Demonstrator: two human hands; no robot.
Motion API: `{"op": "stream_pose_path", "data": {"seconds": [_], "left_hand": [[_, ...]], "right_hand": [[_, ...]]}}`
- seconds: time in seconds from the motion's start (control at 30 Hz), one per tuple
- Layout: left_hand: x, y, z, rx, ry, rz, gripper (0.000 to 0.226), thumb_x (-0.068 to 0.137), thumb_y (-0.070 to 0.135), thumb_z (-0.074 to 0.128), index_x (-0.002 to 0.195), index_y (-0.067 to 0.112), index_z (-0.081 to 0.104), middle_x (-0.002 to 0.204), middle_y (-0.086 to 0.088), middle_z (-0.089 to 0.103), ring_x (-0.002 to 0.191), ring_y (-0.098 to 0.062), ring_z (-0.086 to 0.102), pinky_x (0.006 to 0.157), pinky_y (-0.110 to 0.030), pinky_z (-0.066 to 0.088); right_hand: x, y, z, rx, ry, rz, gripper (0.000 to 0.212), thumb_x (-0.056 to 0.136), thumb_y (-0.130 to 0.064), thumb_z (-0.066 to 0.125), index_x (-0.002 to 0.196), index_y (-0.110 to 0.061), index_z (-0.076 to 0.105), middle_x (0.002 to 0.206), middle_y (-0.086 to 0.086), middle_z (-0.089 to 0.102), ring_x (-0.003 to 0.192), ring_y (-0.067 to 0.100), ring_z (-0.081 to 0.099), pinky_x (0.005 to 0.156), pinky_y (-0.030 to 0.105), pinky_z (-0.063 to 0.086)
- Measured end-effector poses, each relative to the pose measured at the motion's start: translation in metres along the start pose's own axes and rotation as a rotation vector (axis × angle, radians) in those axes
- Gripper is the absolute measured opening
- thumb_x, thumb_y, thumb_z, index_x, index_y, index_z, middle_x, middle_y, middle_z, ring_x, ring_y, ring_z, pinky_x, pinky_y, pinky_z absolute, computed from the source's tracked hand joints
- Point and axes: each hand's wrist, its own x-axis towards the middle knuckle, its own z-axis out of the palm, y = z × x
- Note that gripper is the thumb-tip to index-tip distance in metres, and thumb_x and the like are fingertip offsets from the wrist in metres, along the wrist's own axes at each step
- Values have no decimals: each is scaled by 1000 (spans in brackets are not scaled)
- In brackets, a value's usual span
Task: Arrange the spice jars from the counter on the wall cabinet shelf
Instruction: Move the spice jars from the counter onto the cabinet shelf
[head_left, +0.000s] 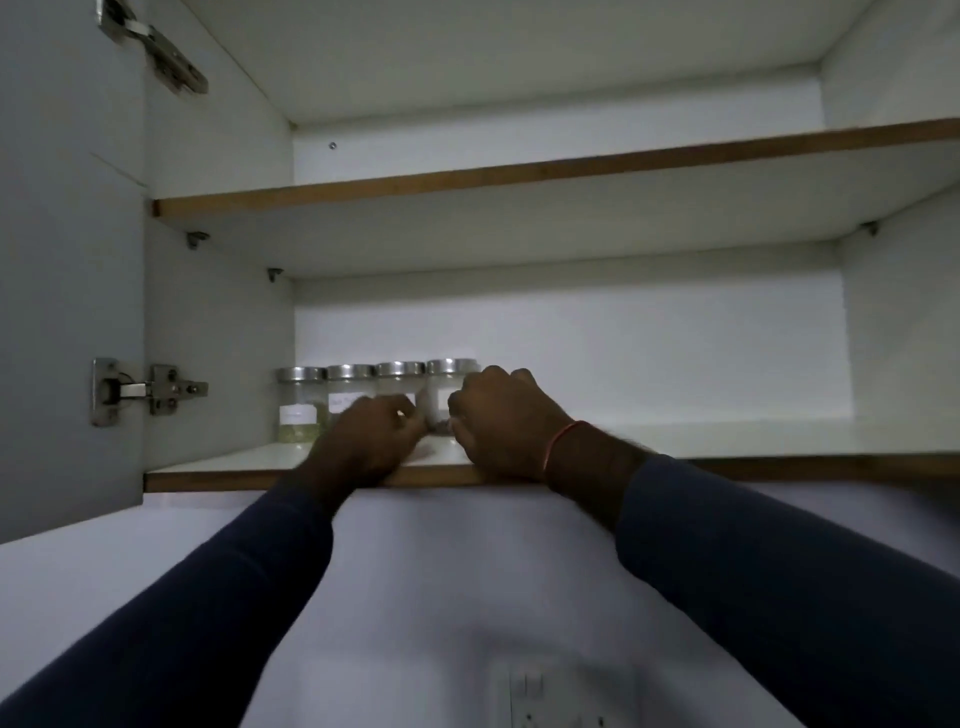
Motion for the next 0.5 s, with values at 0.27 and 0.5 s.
{"op": "stream_pose_path", "data": {"seconds": [0.27,0.5], "left_hand": [[-192,77,75,-306,71,504,34,81,17,45,111,15,61,108,-5,67,99,-14,57,86,-22,41],[-452,84,205,-580,-596,100,48,83,29,47,129,19,53,125,5,58,114,0,49,103,-16,36]], "right_hand": [[-210,-28,3,395,-37,-10,19,91,-22,51,89,-12,67,91,6,68,84,25,60,78,40,47],[-463,-87,86,842,-542,523,33,89,-27,51,86,-3,73,88,14,72,81,25,67,81,37,49]]}}
